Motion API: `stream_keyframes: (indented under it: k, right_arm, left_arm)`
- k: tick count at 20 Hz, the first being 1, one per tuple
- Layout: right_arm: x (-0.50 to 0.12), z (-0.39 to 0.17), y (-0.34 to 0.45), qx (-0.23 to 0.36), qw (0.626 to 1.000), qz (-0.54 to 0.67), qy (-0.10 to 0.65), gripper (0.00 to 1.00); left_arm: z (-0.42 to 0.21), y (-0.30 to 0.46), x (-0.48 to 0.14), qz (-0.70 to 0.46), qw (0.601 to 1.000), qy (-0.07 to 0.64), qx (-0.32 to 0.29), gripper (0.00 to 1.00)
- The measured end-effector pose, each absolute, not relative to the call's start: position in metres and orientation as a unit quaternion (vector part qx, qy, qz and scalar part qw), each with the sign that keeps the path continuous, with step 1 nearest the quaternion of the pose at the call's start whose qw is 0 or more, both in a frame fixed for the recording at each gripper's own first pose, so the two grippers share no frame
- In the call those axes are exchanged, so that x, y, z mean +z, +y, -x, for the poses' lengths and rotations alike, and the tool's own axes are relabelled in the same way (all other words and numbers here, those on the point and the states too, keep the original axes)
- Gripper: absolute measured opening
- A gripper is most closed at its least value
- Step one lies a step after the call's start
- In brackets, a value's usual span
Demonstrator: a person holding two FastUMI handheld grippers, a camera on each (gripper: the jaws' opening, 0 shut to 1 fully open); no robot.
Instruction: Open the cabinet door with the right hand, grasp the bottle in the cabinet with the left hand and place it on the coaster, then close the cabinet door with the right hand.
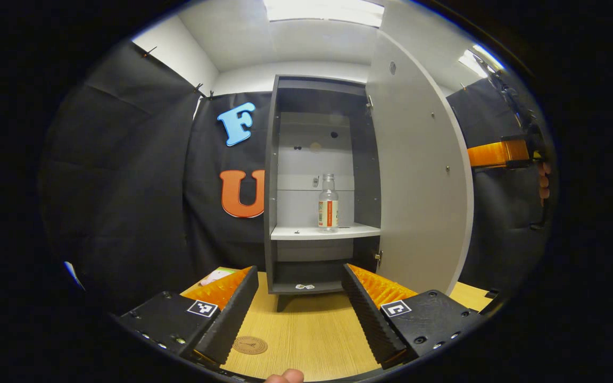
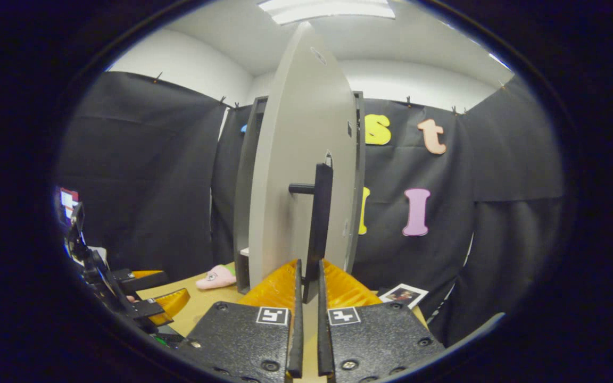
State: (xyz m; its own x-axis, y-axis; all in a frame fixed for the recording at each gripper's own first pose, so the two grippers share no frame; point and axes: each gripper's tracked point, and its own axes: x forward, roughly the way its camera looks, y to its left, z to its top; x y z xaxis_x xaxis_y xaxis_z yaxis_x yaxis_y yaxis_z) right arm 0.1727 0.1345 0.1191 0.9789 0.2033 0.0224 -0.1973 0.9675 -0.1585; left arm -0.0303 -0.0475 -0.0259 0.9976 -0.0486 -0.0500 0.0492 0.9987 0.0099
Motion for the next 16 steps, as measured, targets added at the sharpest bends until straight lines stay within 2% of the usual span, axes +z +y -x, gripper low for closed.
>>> stream_keyframes:
  k: [4,11,16]
  right_arm:
    - [0.121,-0.162,0.127,0.091,0.994,0.058,-0.035,0.10]
    - [0.131,-0.180,0.081,0.003,0.997,0.071,-0.034,0.10]
    - [0.131,-0.188,0.050,-0.021,0.998,0.042,-0.036,0.05]
  left_arm:
    - [0.031,-0.048,-0.024,-0.007,0.999,0.020,-0.026,0.95]
    - [0.029,-0.051,-0.030,0.002,0.999,0.021,-0.027,0.95]
    - [0.025,-0.056,-0.022,0.019,0.999,0.012,-0.031,0.95]
